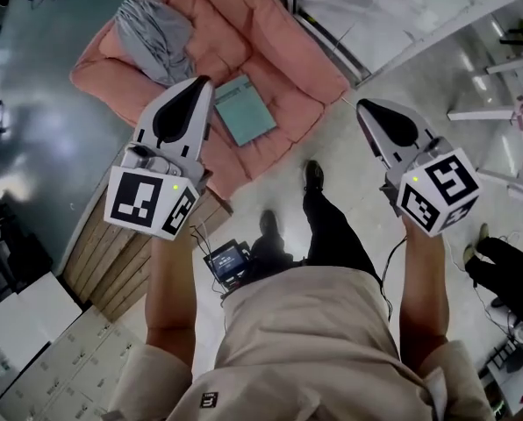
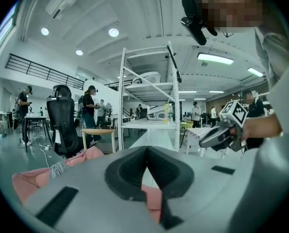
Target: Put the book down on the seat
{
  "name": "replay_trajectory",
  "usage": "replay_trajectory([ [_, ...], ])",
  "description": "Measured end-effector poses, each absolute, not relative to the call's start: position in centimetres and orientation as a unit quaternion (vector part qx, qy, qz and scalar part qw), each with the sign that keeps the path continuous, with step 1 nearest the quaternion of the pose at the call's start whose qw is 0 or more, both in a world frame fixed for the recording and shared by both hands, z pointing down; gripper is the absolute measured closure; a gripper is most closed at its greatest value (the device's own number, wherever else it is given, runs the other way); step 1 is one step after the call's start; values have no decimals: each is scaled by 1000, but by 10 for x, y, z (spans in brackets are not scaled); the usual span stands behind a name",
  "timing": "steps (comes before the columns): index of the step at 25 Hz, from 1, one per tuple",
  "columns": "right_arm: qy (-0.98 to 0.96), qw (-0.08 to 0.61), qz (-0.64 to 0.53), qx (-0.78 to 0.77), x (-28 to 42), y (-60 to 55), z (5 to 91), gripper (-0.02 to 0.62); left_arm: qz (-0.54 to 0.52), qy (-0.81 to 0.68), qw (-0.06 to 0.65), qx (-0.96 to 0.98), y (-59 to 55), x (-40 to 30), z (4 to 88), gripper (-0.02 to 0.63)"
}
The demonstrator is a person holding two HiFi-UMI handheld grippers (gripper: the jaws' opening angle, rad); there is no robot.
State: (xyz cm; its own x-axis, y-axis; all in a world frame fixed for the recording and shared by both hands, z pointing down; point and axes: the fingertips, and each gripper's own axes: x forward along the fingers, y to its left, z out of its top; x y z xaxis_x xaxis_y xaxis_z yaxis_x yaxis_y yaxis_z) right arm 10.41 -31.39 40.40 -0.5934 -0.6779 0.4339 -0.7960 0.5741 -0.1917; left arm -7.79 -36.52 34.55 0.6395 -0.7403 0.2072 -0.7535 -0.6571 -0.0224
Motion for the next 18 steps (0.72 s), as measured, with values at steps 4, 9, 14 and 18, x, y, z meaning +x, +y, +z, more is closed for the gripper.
replay_trajectory([
  [4,-882,151,162,416,97,-303,370,604,88,-413,15,906,-345,-83,312,596],
  [9,-892,142,128,409,70,-277,311,604,70,-415,-6,907,-308,-106,257,597],
  [14,-900,145,91,401,43,-263,265,606,59,-405,-41,911,-284,-124,213,597],
  [18,-905,138,70,397,32,-252,245,606,58,-396,-66,914,-267,-129,194,597],
])
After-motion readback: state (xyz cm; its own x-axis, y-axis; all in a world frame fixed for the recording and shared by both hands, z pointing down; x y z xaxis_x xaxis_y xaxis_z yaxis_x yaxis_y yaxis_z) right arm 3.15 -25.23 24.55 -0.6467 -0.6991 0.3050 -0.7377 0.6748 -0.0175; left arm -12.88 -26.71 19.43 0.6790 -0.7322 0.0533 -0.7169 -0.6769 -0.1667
